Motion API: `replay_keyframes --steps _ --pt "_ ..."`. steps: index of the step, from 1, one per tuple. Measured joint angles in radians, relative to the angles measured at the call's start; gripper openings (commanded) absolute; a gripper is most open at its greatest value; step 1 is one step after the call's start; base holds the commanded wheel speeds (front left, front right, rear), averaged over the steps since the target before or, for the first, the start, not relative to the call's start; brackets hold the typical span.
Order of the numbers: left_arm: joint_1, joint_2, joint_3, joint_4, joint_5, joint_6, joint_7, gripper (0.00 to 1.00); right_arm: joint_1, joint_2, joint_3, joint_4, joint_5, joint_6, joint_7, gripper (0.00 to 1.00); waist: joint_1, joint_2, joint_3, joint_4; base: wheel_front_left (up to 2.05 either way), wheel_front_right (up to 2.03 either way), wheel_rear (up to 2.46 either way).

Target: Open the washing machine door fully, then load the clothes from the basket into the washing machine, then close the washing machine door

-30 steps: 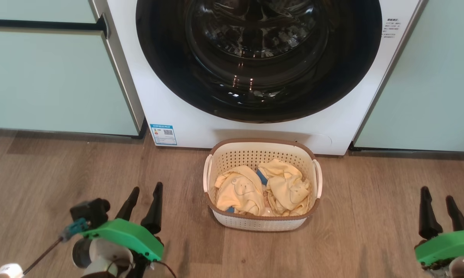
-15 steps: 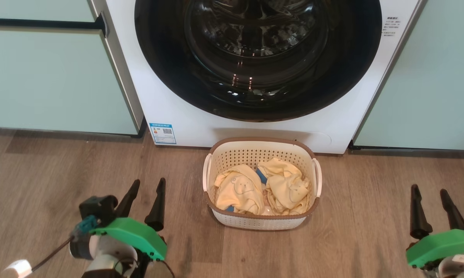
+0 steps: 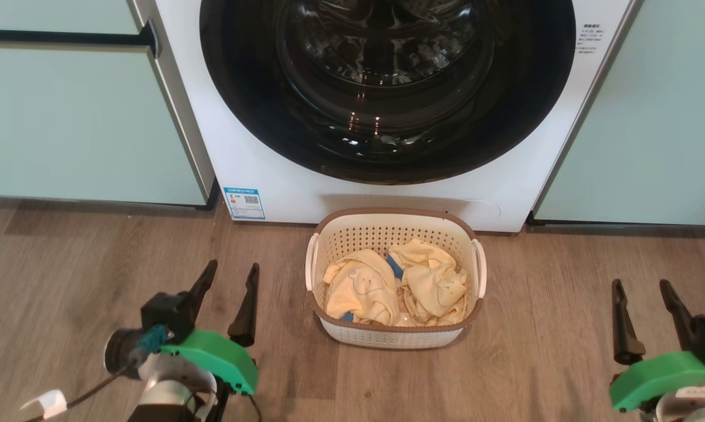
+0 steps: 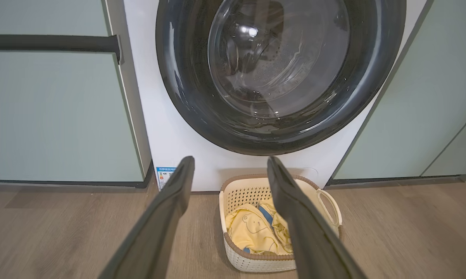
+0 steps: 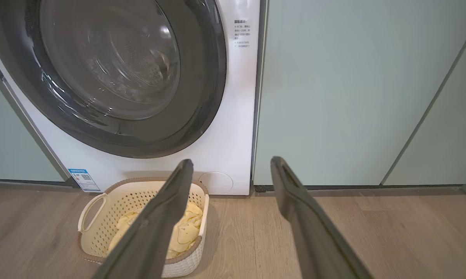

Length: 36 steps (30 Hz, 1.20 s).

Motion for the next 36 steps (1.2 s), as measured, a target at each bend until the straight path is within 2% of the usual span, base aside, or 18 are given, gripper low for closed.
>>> replay_keyframes --steps 14,36 --pt "-0.005 0.000 -0.012 0.003 0.166 0.001 -0.039 1.00 0.000 0.000 0.000 -0.008 -0.165 0.000 -0.039 1.00 0.0000 0.0000 -0.001 -0.011 0.00 0.00 0.00" --pt "-0.018 -0.007 0.006 0.035 0.164 -0.001 -0.039 1.00 0.000 0.015 -0.014 -0.023 -0.155 0.000 -0.041 1.00 0.0000 0.0000 0.008 -0.018 0.00 0.00 0.00"
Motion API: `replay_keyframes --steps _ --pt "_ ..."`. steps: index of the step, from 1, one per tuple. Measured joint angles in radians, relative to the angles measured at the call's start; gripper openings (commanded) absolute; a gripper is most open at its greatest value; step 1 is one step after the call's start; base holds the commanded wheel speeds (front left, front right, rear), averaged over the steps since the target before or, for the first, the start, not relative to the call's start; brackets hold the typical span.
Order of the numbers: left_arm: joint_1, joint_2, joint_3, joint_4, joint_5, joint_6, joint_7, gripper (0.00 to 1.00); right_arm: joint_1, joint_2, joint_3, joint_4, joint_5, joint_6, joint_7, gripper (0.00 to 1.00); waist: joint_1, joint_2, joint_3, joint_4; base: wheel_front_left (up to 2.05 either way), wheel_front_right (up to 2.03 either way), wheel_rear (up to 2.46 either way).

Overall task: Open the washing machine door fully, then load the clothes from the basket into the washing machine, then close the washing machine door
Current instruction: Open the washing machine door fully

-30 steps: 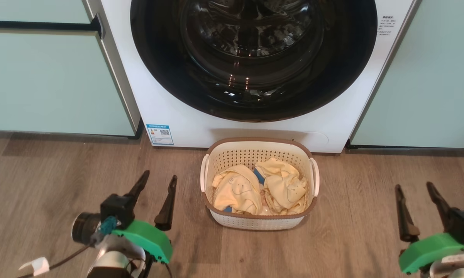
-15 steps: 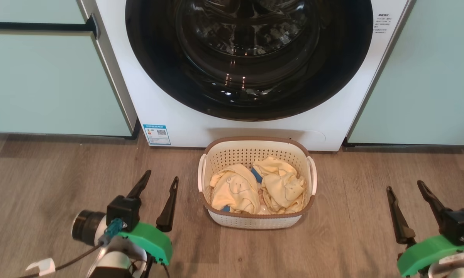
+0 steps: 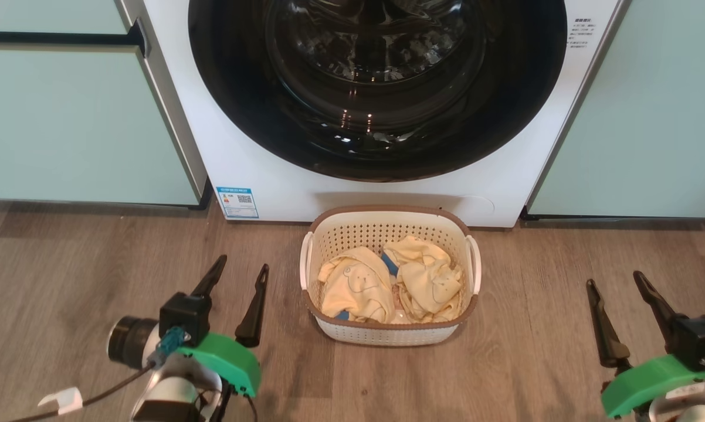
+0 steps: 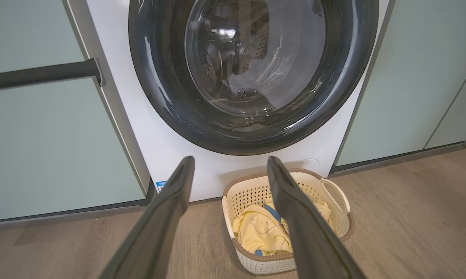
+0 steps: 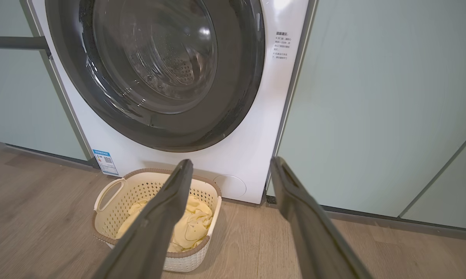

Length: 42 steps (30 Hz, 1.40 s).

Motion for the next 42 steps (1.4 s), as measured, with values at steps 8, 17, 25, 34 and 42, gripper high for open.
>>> replay_keyframes --steps 8,17,25,34,42 --pt "-0.005 0.000 -0.002 0.003 0.010 0.000 0.000 1.00 0.000 0.001 -0.005 -0.002 0.008 0.000 0.000 1.00 0.0000 0.0000 0.005 -0.003 0.33 0.33 -0.67" --pt "-0.007 0.003 0.003 0.004 0.010 -0.008 0.000 1.00 0.000 0.010 -0.010 -0.012 0.008 0.000 0.000 1.00 0.0000 0.0000 0.013 -0.008 0.98 0.98 -1.97" --pt "-0.010 0.000 0.001 0.003 0.010 -0.010 0.000 1.00 0.000 0.010 -0.025 -0.012 0.008 0.000 0.000 1.00 0.0000 0.0000 0.019 -0.011 1.23 1.23 -2.46" --pt "-0.022 -0.001 0.001 0.000 0.010 -0.016 0.000 1.00 0.000 0.010 -0.027 -0.013 0.008 0.000 0.000 1.00 0.0000 0.0000 0.023 -0.013 1.23 1.23 -2.45" --pt "-0.022 -0.007 -0.001 -0.014 0.010 -0.024 0.000 1.00 -0.001 0.009 -0.034 -0.014 0.014 0.000 0.000 1.00 0.0000 0.0000 0.025 -0.015 0.84 0.84 -1.68"
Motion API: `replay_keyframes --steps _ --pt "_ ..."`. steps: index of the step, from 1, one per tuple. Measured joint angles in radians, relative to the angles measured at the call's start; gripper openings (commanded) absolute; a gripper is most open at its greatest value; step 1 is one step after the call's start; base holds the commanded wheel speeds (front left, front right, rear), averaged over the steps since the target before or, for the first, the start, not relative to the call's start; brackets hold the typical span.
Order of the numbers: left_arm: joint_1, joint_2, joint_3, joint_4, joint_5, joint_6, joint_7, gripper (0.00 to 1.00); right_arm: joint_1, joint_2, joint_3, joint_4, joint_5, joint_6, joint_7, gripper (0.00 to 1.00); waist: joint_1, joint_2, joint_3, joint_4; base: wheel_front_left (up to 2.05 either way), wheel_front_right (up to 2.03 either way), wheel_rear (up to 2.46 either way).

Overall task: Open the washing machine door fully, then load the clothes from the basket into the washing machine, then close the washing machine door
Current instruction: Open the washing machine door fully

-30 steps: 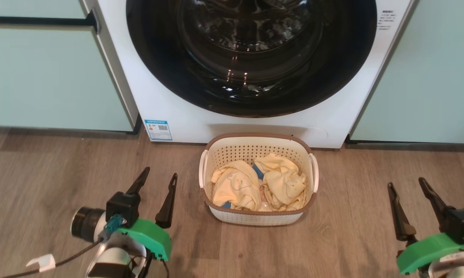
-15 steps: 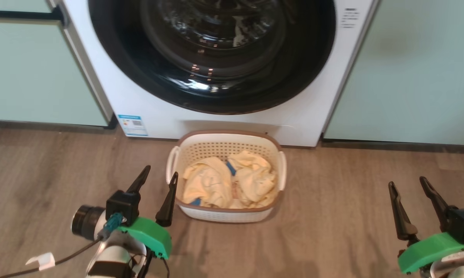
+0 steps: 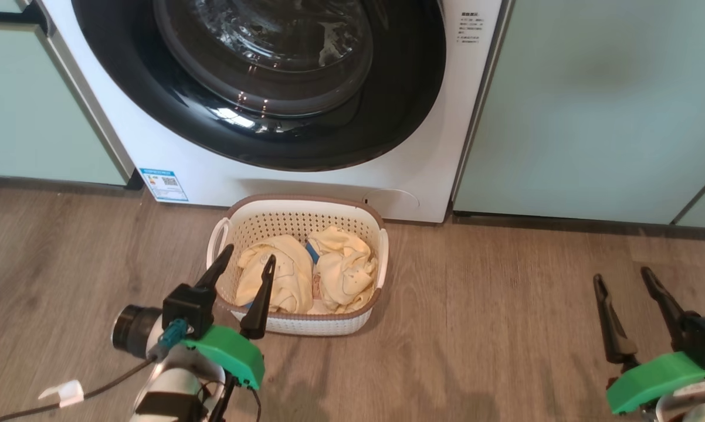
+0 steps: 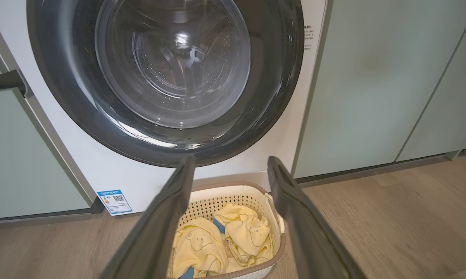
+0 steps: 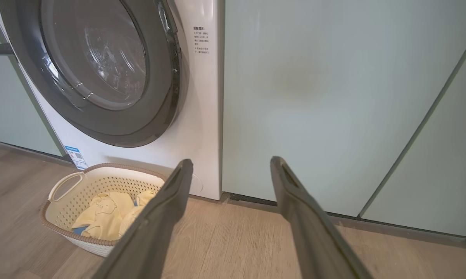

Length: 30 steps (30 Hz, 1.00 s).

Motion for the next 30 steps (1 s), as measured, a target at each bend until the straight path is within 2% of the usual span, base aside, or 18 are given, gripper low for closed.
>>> replay_keyframes --steps 30 --pt "-0.001 -0.010 0.025 0.031 -0.029 0.004 0.000 1.00 -0.006 0.002 -0.004 0.007 0.008 0.000 0.000 1.00 -0.0001 0.0000 0.016 0.000 0.06 0.06 -0.12"
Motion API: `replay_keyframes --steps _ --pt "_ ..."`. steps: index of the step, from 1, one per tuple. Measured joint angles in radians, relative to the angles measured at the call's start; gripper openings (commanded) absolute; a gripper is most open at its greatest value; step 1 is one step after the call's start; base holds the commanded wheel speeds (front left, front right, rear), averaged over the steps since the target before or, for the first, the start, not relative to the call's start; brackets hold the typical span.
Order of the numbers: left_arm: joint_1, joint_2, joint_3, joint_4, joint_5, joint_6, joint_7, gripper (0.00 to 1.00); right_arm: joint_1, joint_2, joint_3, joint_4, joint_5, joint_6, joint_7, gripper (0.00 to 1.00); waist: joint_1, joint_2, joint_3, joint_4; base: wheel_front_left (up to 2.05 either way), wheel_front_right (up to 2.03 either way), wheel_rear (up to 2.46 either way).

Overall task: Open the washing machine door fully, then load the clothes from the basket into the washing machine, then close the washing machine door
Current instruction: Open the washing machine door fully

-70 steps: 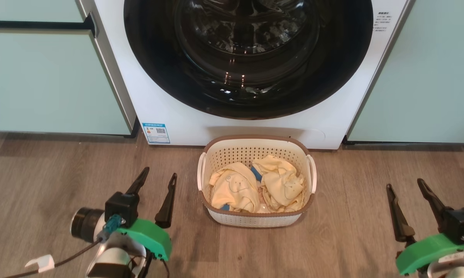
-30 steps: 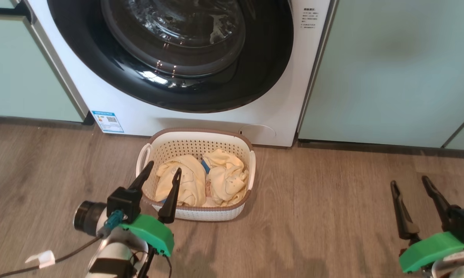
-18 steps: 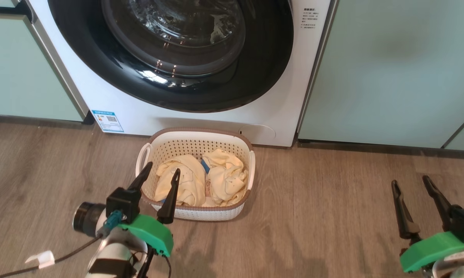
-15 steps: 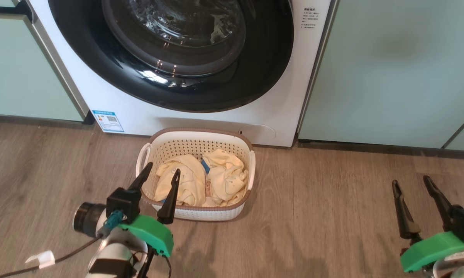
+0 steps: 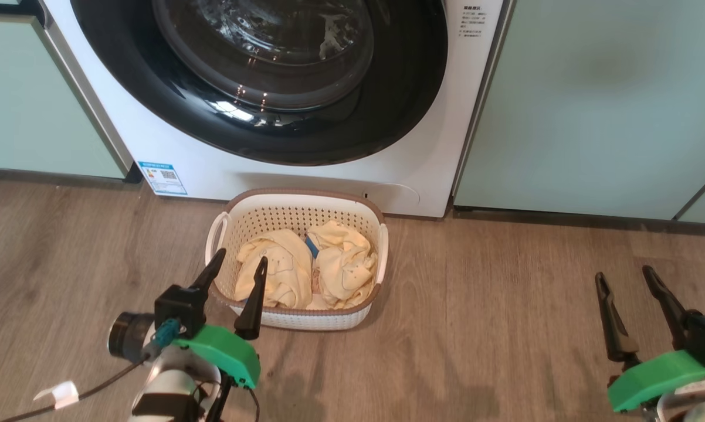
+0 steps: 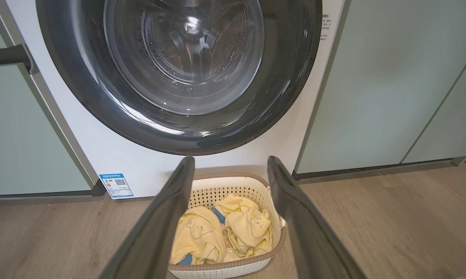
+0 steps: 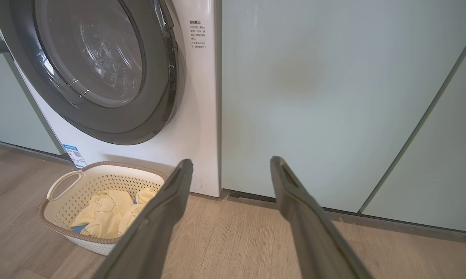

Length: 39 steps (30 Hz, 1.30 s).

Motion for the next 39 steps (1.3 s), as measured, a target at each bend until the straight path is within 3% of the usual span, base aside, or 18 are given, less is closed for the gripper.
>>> replay_keyframes --steps 4,5,7,18,22,30,34,39 --pt "-0.005 -0.001 0.001 0.000 0.003 0.000 0.000 1.00 -0.019 0.000 -0.001 0.006 0.005 0.000 0.000 1.00 0.0000 0.0000 0.010 -0.001 0.00 0.00 0.00" --pt "-0.007 -0.001 0.002 0.000 0.003 0.000 0.000 1.00 -0.024 0.000 -0.002 0.007 0.008 0.000 0.000 0.81 0.0000 0.0000 0.013 -0.001 0.00 0.00 0.00" --pt "-0.015 -0.001 0.002 0.000 0.003 0.000 0.000 1.00 -0.034 0.000 -0.009 0.011 0.029 0.000 0.000 0.00 0.0000 0.0000 0.022 0.000 0.00 0.00 0.00" --pt "-0.081 -0.014 -0.008 -0.007 0.001 -0.002 0.000 1.00 -0.159 0.000 -0.051 0.078 0.328 0.000 -0.001 0.00 0.0002 0.0000 0.092 0.020 0.00 0.00 0.00" --pt "-0.131 -0.023 -0.024 -0.010 0.001 -0.002 0.000 1.00 -0.241 0.001 -0.051 0.112 0.574 0.000 0.035 0.00 0.0003 0.0000 0.123 0.042 0.00 0.00 0.00" --pt "-0.179 -0.028 -0.052 -0.018 -0.005 0.000 -0.005 1.00 -0.416 0.000 -0.101 0.157 1.095 0.000 0.260 0.00 0.0003 0.0000 0.185 0.087 0.00 0.00 0.00" --pt "-0.205 -0.030 -0.061 -0.018 -0.007 0.000 -0.005 1.00 -0.511 -0.002 -0.143 0.205 1.272 0.000 0.389 0.00 0.0003 0.0000 0.215 0.109 0.00 0.00 0.00" --pt "-0.228 -0.032 -0.082 -0.018 -0.007 0.000 -0.005 1.00 -0.635 -0.017 -0.183 0.282 1.415 -0.001 0.541 0.00 0.0002 -0.0001 0.247 0.137 0.00 0.00 0.00"
